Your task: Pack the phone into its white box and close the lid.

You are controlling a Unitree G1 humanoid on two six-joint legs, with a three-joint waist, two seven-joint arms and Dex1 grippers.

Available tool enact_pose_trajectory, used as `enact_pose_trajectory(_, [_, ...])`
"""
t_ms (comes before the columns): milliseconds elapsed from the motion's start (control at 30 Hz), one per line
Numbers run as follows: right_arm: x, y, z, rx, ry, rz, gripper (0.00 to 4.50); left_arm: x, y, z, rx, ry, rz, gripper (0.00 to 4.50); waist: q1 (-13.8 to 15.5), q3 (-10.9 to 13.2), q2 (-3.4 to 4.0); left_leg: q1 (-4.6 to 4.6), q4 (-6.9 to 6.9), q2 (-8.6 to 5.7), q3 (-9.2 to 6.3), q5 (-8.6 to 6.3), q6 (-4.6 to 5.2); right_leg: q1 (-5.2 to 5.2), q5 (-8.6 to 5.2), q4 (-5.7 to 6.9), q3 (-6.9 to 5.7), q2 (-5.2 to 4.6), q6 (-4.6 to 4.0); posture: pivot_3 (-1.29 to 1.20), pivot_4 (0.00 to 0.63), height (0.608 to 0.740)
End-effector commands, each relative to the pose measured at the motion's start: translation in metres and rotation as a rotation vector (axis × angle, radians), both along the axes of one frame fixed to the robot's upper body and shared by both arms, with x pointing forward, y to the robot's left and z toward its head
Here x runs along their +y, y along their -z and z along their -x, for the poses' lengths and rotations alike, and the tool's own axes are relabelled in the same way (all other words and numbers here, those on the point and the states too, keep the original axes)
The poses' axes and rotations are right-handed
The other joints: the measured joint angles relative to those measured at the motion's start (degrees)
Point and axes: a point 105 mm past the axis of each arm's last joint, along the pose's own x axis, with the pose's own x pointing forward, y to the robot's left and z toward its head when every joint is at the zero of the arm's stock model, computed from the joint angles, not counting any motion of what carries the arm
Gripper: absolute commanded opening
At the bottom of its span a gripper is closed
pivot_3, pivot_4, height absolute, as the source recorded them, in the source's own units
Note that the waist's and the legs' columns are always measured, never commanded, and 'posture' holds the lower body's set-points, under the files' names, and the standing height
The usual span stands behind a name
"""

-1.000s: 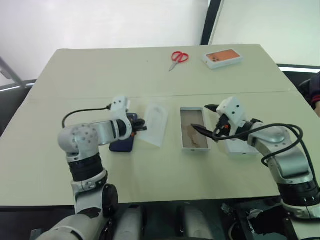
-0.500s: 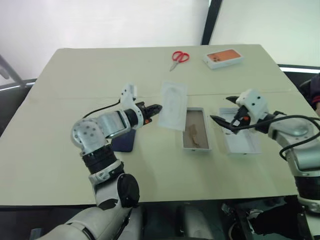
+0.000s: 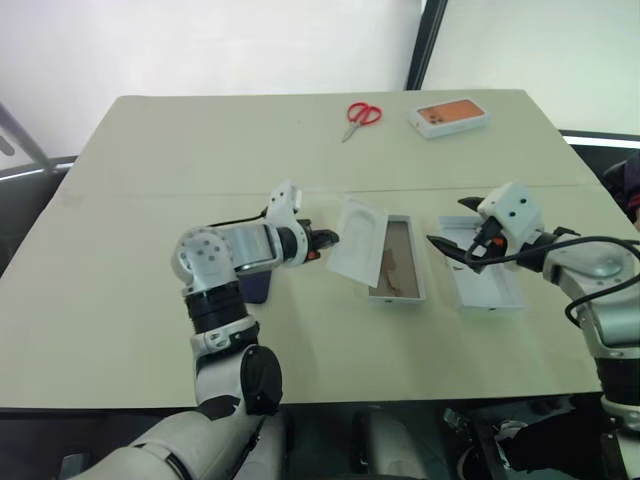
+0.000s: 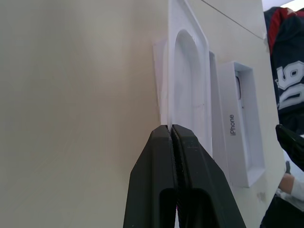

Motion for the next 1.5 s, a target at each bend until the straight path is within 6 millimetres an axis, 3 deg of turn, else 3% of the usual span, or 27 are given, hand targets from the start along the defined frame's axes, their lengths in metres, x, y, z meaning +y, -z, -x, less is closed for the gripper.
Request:
enact_pose_trajectory(33, [0.004, -0.012, 0.003, -0.049, -0.011, 0.000, 4.50, -0.062, -0.027, 0.021, -0.050, 0.193, 0.142, 0.06, -0.1, 0.0, 0.00, 0.00, 0.00, 0.00, 0.00, 0.00, 0.00, 0.00, 0.00, 0.00, 0.00, 0.00, 0.00, 0.00, 0.150, 0.740])
enact_pose_trajectory(600, [0.010, -0.012, -0.001, -0.050, -0.017, -0.012, 4.50, -0.077, -0.016, 0.024, -0.020, 0.268, 0.131, 0.06, -0.1, 0.0, 0.00, 0.00, 0.00, -0.01, 0.00, 0.00, -0.01, 0.00, 0.00, 0.00, 0.00, 0.00, 0.00, 0.00, 0.150, 0.740])
enact_pose_trajectory(700, [0.011, -0.012, -0.001, -0.050, -0.018, -0.013, 4.50, -0.077, -0.016, 0.024, -0.023, 0.273, 0.127, 0.94, -0.1, 0.0, 0.00, 0.00, 0.00, -0.01, 0.00, 0.00, -0.01, 0.00, 0.00, 0.00, 0.00, 0.00, 0.00, 0.00, 0.150, 0.740])
enact_pose_trajectory(867, [0.013, -0.011, 0.000, -0.052, -0.025, -0.016, 4.50, -0.072, -0.017, 0.027, -0.040, 0.279, 0.122, 3.35, -0.1, 0.0, 0.00, 0.00, 0.00, 0.00, 0.00, 0.01, -0.01, -0.01, 0.00, 0.00, 0.00, 0.00, 0.00, 0.00, 0.150, 0.740])
enact_pose_trajectory(933, [0.016, -0.012, 0.001, -0.055, -0.034, -0.018, 4.50, -0.060, -0.018, 0.028, -0.058, 0.275, 0.114, 4.38, -0.1, 0.0, 0.00, 0.00, 0.00, 0.00, 0.00, 0.01, -0.01, -0.01, 0.00, 0.00, 0.00, 0.00, 0.00, 0.00, 0.150, 0.740])
enact_pose_trajectory(1100, [0.022, -0.012, 0.003, -0.043, -0.055, -0.027, 4.50, -0.025, -0.016, 0.023, -0.135, 0.211, 0.046, 4.45, -0.3, 0.0, 0.05, 0.02, -0.02, 0.03, 0.01, 0.01, -0.01, 0.00, 0.00, 0.01, 0.02, 0.00, 0.00, 0.00, 0.150, 0.740])
enact_pose_trajectory(1200, [0.033, -0.002, 0.001, 0.009, -0.074, -0.022, 3.64, 0.024, -0.015, 0.013, -0.301, 0.109, -0.109, 4.50, -0.9, 0.0, 0.09, 0.05, -0.05, 0.05, 0.03, 0.03, -0.04, -0.03, 0.00, 0.04, 0.04, 0.06, -0.01, 0.00, 0.150, 0.740])
enact_pose_trajectory(1333, [0.046, 0.008, -0.008, 0.074, -0.056, -0.020, 1.59, 0.069, -0.013, 0.009, -0.549, 0.081, -0.337, 4.50, -0.7, 0.0, 0.17, 0.12, -0.28, 0.14, 0.08, 0.10, -0.18, -0.15, 0.00, 0.09, 0.15, 0.15, -0.03, 0.00, 0.150, 0.740])
enact_pose_trajectory(1433, [0.047, 0.015, -0.022, 0.109, 0.040, -0.010, 0.04, 0.084, -0.016, 0.017, -0.717, 0.141, -0.411, 4.50, 0.1, 0.0, 0.20, 0.07, -0.30, 0.15, 0.08, 0.12, -0.21, -0.17, 0.01, 0.02, 0.18, 0.01, -0.06, 0.00, 0.150, 0.740])
enact_pose_trajectory(1500, [0.049, 0.018, -0.027, 0.125, 0.072, 0.000, 0.04, 0.089, -0.019, 0.022, -0.813, 0.173, -0.427, 4.50, 0.8, 0.0, 0.20, 0.00, -0.24, 0.11, 0.04, 0.10, -0.18, -0.14, 0.01, -0.06, 0.14, -0.07, -0.08, 0.00, 0.150, 0.740])
